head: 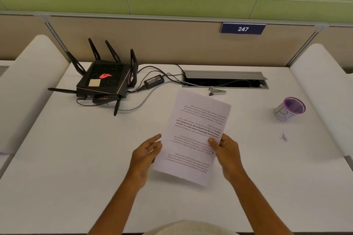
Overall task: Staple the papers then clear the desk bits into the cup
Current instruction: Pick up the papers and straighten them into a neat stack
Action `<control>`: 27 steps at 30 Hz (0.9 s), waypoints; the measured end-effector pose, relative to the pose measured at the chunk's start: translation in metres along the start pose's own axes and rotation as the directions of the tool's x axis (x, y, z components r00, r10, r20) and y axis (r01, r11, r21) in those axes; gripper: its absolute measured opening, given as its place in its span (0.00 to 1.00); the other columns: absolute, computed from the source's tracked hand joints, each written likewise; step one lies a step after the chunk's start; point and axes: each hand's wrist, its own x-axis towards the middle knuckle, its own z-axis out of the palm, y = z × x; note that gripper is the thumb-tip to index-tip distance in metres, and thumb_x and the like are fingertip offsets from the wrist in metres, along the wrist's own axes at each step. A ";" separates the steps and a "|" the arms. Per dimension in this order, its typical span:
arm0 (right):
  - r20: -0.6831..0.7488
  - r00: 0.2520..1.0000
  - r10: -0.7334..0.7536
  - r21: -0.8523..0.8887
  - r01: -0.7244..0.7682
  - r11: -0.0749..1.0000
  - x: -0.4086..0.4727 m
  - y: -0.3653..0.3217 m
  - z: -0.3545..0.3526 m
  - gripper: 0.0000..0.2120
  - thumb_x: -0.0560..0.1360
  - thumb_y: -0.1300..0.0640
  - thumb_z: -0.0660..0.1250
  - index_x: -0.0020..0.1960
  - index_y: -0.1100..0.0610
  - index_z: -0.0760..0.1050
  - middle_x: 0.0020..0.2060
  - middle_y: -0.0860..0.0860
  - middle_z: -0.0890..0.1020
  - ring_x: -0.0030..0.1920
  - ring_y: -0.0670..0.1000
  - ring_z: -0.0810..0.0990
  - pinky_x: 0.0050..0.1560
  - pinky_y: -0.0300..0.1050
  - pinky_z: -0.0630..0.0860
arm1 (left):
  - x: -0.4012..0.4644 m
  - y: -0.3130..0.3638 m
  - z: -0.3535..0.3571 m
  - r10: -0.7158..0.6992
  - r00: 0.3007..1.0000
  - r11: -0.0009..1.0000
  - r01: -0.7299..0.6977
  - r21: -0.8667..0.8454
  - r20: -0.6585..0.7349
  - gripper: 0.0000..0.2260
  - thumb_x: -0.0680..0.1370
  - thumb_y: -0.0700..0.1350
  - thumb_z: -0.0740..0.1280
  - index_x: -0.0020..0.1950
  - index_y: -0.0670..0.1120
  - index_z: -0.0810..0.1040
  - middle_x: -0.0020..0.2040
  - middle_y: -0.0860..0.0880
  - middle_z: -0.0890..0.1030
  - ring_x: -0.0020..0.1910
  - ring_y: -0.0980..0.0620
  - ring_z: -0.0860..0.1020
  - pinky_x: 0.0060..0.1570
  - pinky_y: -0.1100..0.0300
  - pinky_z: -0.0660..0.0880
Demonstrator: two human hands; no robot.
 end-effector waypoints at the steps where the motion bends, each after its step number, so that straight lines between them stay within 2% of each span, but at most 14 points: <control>1: 0.013 1.000 -0.009 -0.014 0.010 1.000 0.001 -0.003 -0.002 0.11 0.81 0.61 0.70 0.61 0.51 0.82 0.52 0.45 0.88 0.50 0.48 0.88 0.47 0.45 0.86 | 0.003 0.008 0.002 0.011 0.999 0.999 -0.013 0.049 0.037 0.16 0.79 0.46 0.74 0.66 0.57 0.82 0.60 0.53 0.87 0.61 0.49 0.85 0.59 0.49 0.82; 3: 0.028 0.999 -0.031 -0.035 0.032 0.999 0.002 -0.010 -0.003 0.10 0.81 0.61 0.70 0.59 0.50 0.83 0.51 0.46 0.89 0.48 0.49 0.89 0.44 0.43 0.85 | 0.009 0.023 0.013 0.026 0.994 0.991 -0.041 0.131 0.108 0.16 0.78 0.46 0.75 0.65 0.56 0.81 0.58 0.54 0.88 0.58 0.49 0.86 0.52 0.55 0.85; 5: 0.031 0.998 -0.063 -0.042 0.065 0.997 0.001 -0.015 -0.001 0.10 0.81 0.61 0.69 0.58 0.49 0.83 0.49 0.45 0.89 0.48 0.49 0.89 0.43 0.42 0.85 | 0.014 0.036 0.030 0.067 0.988 0.981 -0.092 0.173 0.142 0.16 0.77 0.46 0.77 0.63 0.53 0.83 0.57 0.54 0.88 0.56 0.51 0.87 0.53 0.55 0.85; 8: 0.047 0.988 -0.149 -0.028 0.150 0.988 -0.007 -0.020 0.006 0.11 0.81 0.61 0.69 0.57 0.46 0.83 0.49 0.42 0.89 0.48 0.46 0.88 0.44 0.40 0.85 | 0.014 0.051 0.047 0.122 0.988 0.982 -0.133 0.135 0.091 0.14 0.75 0.46 0.79 0.60 0.50 0.85 0.53 0.52 0.89 0.52 0.51 0.88 0.54 0.51 0.85; 11: 0.024 0.973 -0.230 0.007 0.230 0.973 -0.012 -0.023 0.010 0.12 0.81 0.61 0.69 0.57 0.44 0.83 0.51 0.41 0.88 0.51 0.45 0.87 0.49 0.41 0.85 | 0.011 0.060 0.055 0.182 0.982 0.980 -0.185 0.075 0.042 0.12 0.74 0.44 0.80 0.56 0.50 0.86 0.50 0.53 0.89 0.50 0.51 0.88 0.50 0.56 0.85; 13: 0.002 0.965 -0.263 0.004 0.262 0.965 -0.010 -0.019 0.010 0.11 0.81 0.61 0.69 0.57 0.47 0.84 0.52 0.42 0.88 0.53 0.46 0.86 0.52 0.42 0.84 | 0.009 0.060 0.055 0.224 0.974 0.969 -0.226 0.099 0.025 0.11 0.73 0.45 0.80 0.55 0.52 0.87 0.49 0.53 0.89 0.49 0.52 0.87 0.49 0.58 0.85; 16: 0.010 0.968 -0.250 -0.043 0.250 0.967 -0.009 -0.004 0.009 0.09 0.81 0.60 0.69 0.59 0.51 0.84 0.51 0.44 0.88 0.54 0.49 0.86 0.54 0.45 0.84 | 0.006 0.048 0.053 0.239 0.971 0.962 -0.237 0.131 0.005 0.13 0.73 0.45 0.80 0.56 0.53 0.85 0.50 0.54 0.88 0.51 0.54 0.86 0.48 0.62 0.84; 20: -0.011 0.984 -0.177 -0.081 0.176 0.981 -0.007 0.016 0.012 0.07 0.81 0.58 0.70 0.58 0.51 0.83 0.49 0.43 0.87 0.54 0.51 0.85 0.52 0.46 0.85 | 0.001 0.030 0.055 0.193 0.981 0.965 -0.195 0.176 0.033 0.10 0.75 0.44 0.79 0.53 0.56 0.84 0.50 0.54 0.87 0.52 0.50 0.86 0.44 0.66 0.82; 25: -0.036 0.981 -0.189 -0.067 0.186 0.980 -0.003 0.010 0.009 0.04 0.81 0.57 0.71 0.53 0.50 0.83 0.45 0.43 0.87 0.50 0.48 0.85 0.50 0.44 0.84 | -0.002 0.036 0.060 0.217 0.975 0.959 -0.220 0.178 0.038 0.10 0.76 0.44 0.78 0.51 0.59 0.83 0.48 0.58 0.86 0.45 0.62 0.85 0.42 0.68 0.81; 27: -0.037 0.983 -0.182 -0.051 0.180 0.982 -0.004 0.013 0.010 0.04 0.81 0.57 0.71 0.53 0.50 0.83 0.46 0.43 0.87 0.50 0.47 0.85 0.50 0.43 0.84 | -0.003 0.033 0.058 0.218 0.975 0.958 -0.221 0.183 0.034 0.10 0.76 0.45 0.78 0.52 0.59 0.83 0.48 0.58 0.87 0.46 0.62 0.85 0.42 0.67 0.82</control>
